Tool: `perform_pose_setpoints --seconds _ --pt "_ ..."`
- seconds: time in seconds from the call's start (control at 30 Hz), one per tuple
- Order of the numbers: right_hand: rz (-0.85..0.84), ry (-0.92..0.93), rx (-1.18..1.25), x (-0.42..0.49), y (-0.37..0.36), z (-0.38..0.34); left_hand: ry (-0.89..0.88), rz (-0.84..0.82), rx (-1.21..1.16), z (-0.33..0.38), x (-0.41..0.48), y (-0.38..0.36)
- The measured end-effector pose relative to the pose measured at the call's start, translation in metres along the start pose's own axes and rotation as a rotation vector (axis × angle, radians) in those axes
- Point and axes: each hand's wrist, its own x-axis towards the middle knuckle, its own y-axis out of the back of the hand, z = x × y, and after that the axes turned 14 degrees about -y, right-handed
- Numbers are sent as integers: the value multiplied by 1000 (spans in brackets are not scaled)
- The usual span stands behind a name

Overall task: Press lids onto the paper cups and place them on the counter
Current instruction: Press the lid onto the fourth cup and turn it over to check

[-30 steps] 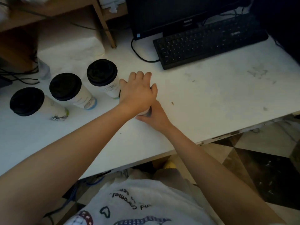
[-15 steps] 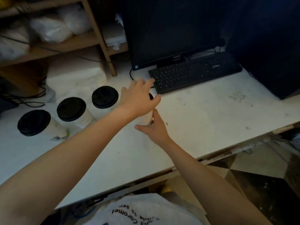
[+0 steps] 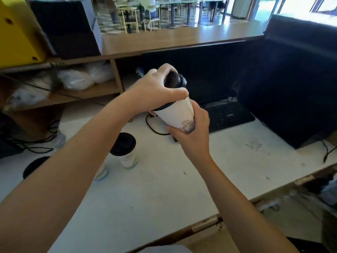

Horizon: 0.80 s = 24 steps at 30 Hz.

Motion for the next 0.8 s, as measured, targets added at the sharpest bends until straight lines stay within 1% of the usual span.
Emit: perform_pose_setpoints --seconds 0.07,0.1,0.13,0.2,0.23,0.27,0.3,0.33,0.4,0.47,0.53,0.6,0.7,0.8 --pt "-73 65 -23 4 14 -14 -82 60 -81 2 -9 10" --pt "-141 40 12 6 22 -20 -119 85 -112 1 -14 14" --pt "-209 -37 83 7 30 -26 -146 105 -144 0 -20 17" --pt "-343 -304 315 8 42 -35 -174 145 -221 -2 -29 20" --pt "-439 -438 425 9 45 -39 -194 163 -254 -3 -33 22" --pt "-524 -528 488 8 48 -43 -221 175 -264 -4 -36 22" --pt "-582 -569 496 8 50 -48 -253 179 -257 -5 -39 22" --pt "-604 -585 474 8 51 -51 -289 179 -245 -7 -41 21" --pt "-571 -593 454 8 51 -56 -358 177 -235 -12 -46 18" --pt "-502 -531 465 8 50 -58 -409 184 -292 -20 -50 15" --pt "-436 -459 479 7 46 -57 -422 182 -366 -29 -51 14" --pt "-390 -410 508 3 41 -57 -403 139 -411 -35 -52 17" --pt "-331 -353 527 -1 38 -54 -340 49 -391 -41 -52 21" --pt "-266 -287 452 -3 39 -51 -120 8 -517 -47 -52 23"
